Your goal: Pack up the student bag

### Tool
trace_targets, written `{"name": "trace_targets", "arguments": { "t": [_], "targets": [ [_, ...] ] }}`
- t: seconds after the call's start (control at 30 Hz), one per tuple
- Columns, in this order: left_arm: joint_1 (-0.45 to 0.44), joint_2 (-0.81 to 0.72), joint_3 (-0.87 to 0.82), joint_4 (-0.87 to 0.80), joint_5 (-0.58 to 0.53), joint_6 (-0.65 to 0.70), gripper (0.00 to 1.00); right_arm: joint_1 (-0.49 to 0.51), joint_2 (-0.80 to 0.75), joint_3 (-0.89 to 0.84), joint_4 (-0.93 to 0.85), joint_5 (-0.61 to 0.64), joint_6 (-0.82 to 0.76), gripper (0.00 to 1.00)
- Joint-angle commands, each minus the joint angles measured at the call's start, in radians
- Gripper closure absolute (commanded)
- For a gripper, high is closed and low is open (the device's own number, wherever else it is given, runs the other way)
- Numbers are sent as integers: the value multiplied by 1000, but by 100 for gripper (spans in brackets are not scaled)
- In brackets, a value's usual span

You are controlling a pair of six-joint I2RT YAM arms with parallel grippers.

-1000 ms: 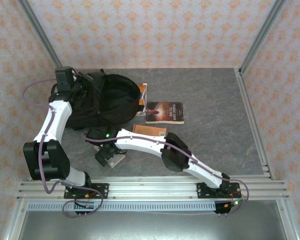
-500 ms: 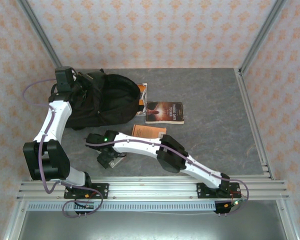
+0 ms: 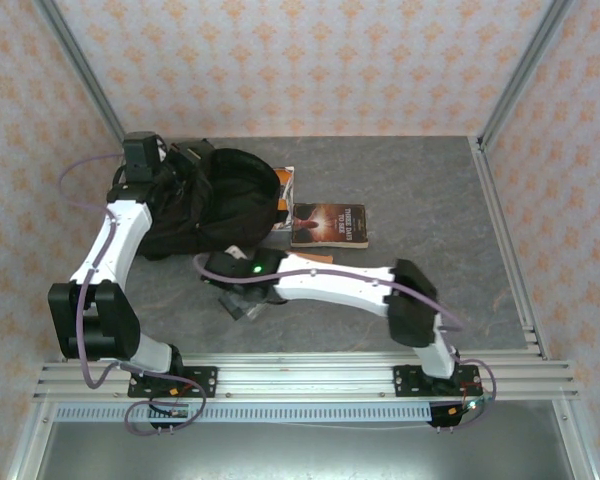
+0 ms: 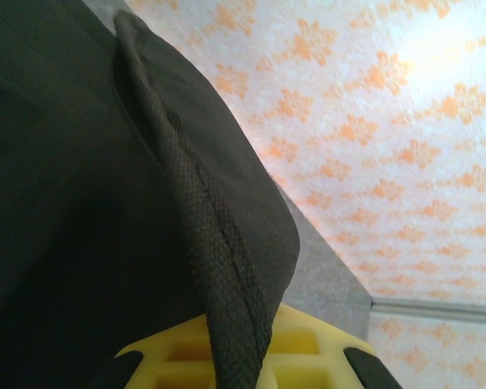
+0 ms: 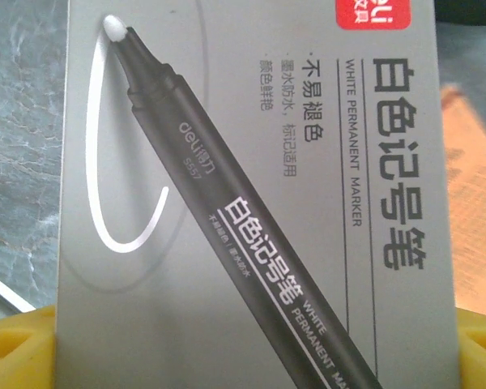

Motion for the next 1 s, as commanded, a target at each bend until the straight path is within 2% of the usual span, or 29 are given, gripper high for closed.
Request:
{"name": "trace_targets", "arguments": {
  "t": [0.0,0.17,0.33,0.53,0.87,0.97],
  "targets": [
    [-28,-8,47,-26,-3,45,100,-48,-166,-108,55,101,36,13],
    [-69,-39,79,-115,-26,98,100,-123,-365,-235,68,171,41,13],
    [-94,-119,73,-162,-13,133,100,-246,-464,-230,75,77,-1,15],
    [-124,-204,42,-150,71,141,100,-303,-369,-64,26,14,-65,15],
    [-262,-321,-62,-125,62,153,100,-345,-65,208,-95,-145,-101,15],
    [-289,-367,-113,-118,29,167,100,-353,10,273,-157,-180,-121,15]
  ]
}}
